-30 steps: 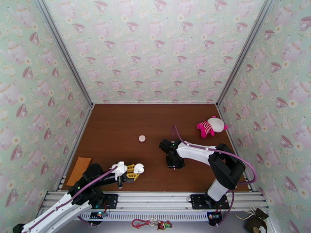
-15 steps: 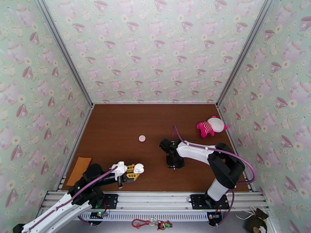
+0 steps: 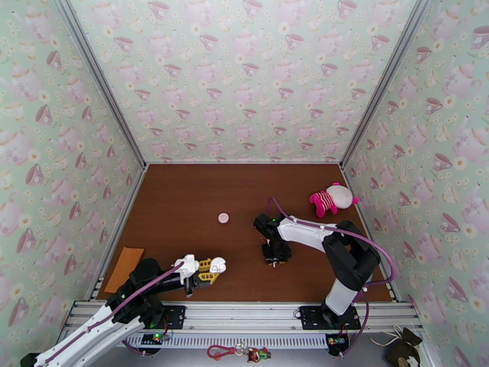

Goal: Insert the wireless bluetooth earbuds into the charging case

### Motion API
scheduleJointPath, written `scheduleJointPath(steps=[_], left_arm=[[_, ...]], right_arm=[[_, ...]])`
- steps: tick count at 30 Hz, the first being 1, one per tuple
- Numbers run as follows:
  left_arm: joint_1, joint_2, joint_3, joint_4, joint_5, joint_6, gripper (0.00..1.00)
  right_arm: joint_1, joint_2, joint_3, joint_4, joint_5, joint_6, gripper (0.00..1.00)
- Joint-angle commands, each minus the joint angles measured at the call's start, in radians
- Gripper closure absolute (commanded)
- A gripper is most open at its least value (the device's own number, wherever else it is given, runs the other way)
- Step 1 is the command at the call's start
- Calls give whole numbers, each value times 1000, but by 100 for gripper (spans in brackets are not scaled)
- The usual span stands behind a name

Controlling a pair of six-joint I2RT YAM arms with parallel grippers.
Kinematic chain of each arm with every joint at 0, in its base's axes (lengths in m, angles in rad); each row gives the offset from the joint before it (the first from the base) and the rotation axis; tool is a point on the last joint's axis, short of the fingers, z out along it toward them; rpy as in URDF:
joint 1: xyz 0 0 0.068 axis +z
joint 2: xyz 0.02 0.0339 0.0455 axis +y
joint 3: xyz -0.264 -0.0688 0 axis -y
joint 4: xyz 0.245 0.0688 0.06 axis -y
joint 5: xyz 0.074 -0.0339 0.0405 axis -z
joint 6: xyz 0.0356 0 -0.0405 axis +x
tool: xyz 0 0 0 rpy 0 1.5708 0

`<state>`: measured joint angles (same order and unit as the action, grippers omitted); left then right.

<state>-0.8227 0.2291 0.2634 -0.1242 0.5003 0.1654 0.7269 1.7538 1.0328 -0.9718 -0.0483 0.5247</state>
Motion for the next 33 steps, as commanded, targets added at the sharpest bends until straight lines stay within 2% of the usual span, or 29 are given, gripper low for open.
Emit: scheduleJointPath(steps=[1,11,19,27,33], left_arm=[[-3,-9,-6,8,-18,5,100],[-5,-8,-6,6,-16,1,100],[-3,-5,-6,6,-20,3,100],[-4,0,-6,6,-23,2,100],[-4,13,-5,15,-18,-1,100]], right_arm=[[3,64,-20,-10,-67,-62,65],[6,45,-40,1,-85,-54,62],[6,44,-48,7,-91,-48,72],[9,23,-52,16,-96,-37,75],[13,-50,-62,35,-102,0,76]])
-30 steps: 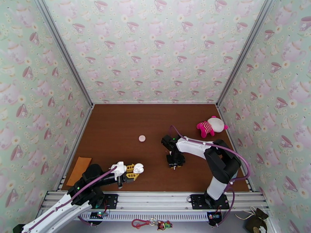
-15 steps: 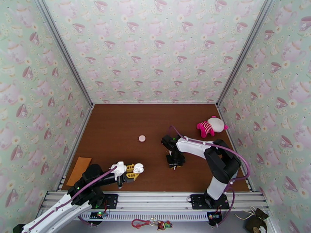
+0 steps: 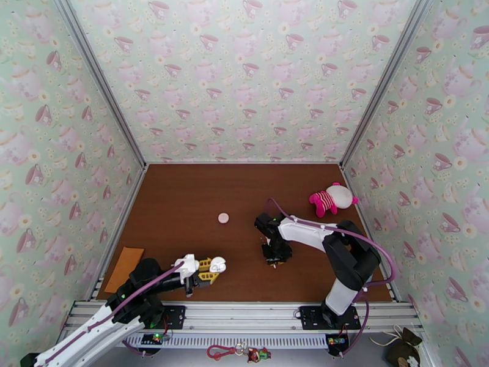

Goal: Insert the wireless bluetooth earbuds into the charging case

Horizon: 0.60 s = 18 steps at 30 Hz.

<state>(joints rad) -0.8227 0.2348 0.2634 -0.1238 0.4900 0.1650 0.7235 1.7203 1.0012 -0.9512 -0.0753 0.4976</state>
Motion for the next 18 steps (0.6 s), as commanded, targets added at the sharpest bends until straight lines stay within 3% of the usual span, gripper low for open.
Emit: scheduleJointPath(steps=[1,18], left_arm=[[-5,12,-6,18,-8,-1,100],[-5,14,-5,22,-4,-4,100]], right_arm=[[20,-35,-28,17,-69,35,76],[56,-168,26,2,-36,118,78]])
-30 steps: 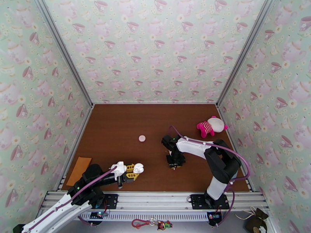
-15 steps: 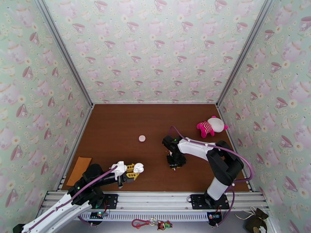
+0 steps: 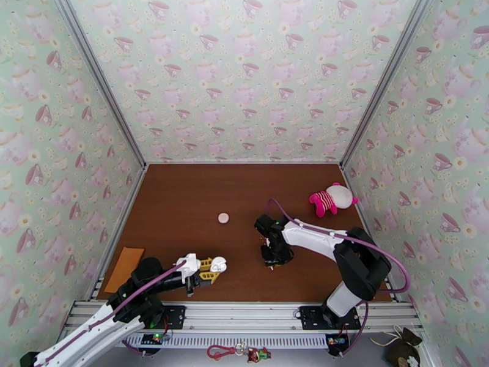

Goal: Insert the wireless bluetooth earbuds into the charging case

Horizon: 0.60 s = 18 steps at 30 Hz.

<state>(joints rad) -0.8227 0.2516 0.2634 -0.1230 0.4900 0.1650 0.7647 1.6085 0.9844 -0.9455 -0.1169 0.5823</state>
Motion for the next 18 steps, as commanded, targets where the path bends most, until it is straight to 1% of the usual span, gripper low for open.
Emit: scheduleJointPath(steps=[1,9,14,18], left_arm=[[-6,-1,-5,22,-4,-4,100],[-6,8,-5,27,1,-7,100],[-6,13,-5,34,3,-9,100],[-6,33,-4,64,0,-25,100]], right_arm=[[19,-71,46,-1,8,39,78],[48,-157,50,31,22,80,77],[74,-252,78,35,63,102,77],[125,-341,96,77,87,121,77]])
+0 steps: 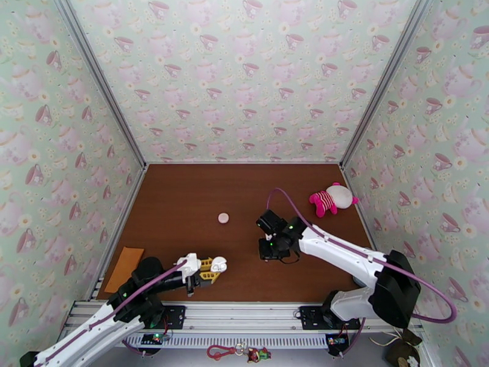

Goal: Insert the wireless bluetooth earbuds into the charging case

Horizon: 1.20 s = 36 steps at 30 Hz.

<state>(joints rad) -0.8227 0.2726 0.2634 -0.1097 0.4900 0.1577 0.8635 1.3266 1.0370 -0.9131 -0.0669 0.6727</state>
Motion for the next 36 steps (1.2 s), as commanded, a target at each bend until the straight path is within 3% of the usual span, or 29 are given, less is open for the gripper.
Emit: scheduleJointPath(steps=[1,8,21,36], left_arm=[[-4,18,-3,59,-1,-20,100],[16,59,0,133,-23,-65,100],[59,115,5,223,-40,-146,100],[90,102,6,261,-83,-254,100]], right_arm=[[42,-80,50,60,42,34,77],[159,-167,103,148,96,63,76],[371,-178,144,357,222,68,75],[481,-138,94,557,326,63,75]])
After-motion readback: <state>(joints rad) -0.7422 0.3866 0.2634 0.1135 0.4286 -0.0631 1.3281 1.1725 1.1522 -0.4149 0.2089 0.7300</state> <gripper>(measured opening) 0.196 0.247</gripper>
